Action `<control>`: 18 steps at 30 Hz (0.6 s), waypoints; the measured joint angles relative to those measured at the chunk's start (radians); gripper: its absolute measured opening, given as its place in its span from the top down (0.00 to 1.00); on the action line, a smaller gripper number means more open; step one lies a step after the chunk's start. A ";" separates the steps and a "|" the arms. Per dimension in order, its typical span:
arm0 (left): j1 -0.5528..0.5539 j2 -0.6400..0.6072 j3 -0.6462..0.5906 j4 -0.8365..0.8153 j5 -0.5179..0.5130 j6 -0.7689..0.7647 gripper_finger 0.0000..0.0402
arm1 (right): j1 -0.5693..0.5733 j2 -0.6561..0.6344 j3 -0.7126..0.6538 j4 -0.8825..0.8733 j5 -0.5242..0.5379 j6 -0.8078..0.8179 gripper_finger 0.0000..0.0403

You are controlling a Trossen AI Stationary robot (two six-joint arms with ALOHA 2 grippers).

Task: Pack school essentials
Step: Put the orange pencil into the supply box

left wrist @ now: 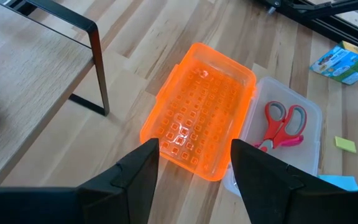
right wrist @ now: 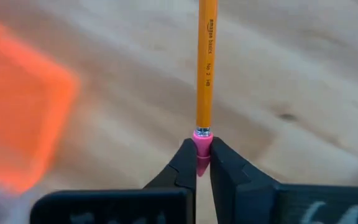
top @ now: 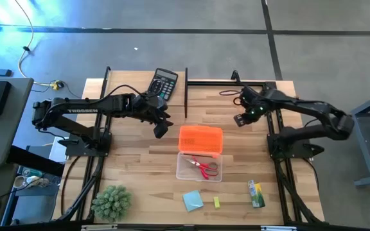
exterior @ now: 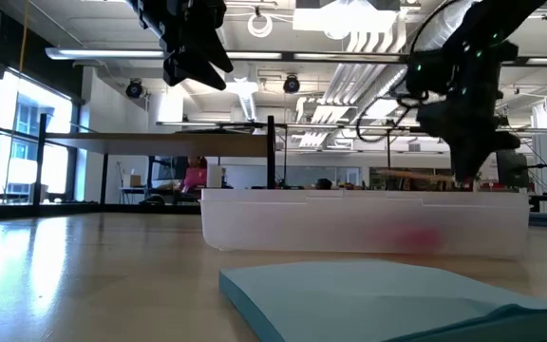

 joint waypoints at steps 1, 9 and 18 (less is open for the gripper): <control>0.000 0.000 0.000 0.000 0.000 0.000 0.53 | 0.027 -0.029 0.000 0.007 -0.023 0.006 0.99; 0.001 0.000 0.000 0.000 0.000 -0.011 0.53 | 0.310 -0.184 0.002 0.204 -0.075 0.153 0.99; 0.035 0.000 0.000 -0.023 0.000 -0.079 0.53 | 0.557 -0.107 0.131 0.300 0.004 0.075 0.99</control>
